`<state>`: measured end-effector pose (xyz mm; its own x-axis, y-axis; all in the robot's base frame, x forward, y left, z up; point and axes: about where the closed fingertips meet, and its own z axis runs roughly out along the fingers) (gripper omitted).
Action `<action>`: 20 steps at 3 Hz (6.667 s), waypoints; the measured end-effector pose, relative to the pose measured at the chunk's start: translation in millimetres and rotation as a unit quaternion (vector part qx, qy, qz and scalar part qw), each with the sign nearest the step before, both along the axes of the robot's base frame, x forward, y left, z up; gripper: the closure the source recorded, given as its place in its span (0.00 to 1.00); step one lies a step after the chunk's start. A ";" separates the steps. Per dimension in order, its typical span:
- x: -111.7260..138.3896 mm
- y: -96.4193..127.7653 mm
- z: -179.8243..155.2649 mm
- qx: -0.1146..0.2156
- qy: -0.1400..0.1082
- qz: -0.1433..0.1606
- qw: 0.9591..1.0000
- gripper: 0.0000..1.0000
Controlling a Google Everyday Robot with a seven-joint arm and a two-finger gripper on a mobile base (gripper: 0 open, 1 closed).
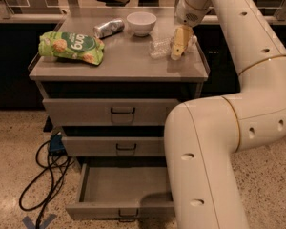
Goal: Place water bottle into bottom drawer
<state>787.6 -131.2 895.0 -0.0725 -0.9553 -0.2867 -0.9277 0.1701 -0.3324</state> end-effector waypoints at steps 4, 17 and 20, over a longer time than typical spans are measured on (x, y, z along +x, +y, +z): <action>-6.6 46.7 -19.4 0.277 -0.008 0.116 0.954 0.00; 41.7 53.8 -74.6 0.151 0.022 -0.017 0.988 0.19; 38.9 54.6 -67.3 0.151 0.022 -0.017 0.988 0.89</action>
Offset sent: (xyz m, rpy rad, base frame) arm 0.0738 -0.0334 -0.0057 1.0319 0.1284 0.2951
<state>826.5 -76.6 827.7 -0.1215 -0.8235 -0.5541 -0.9324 0.2862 -0.2208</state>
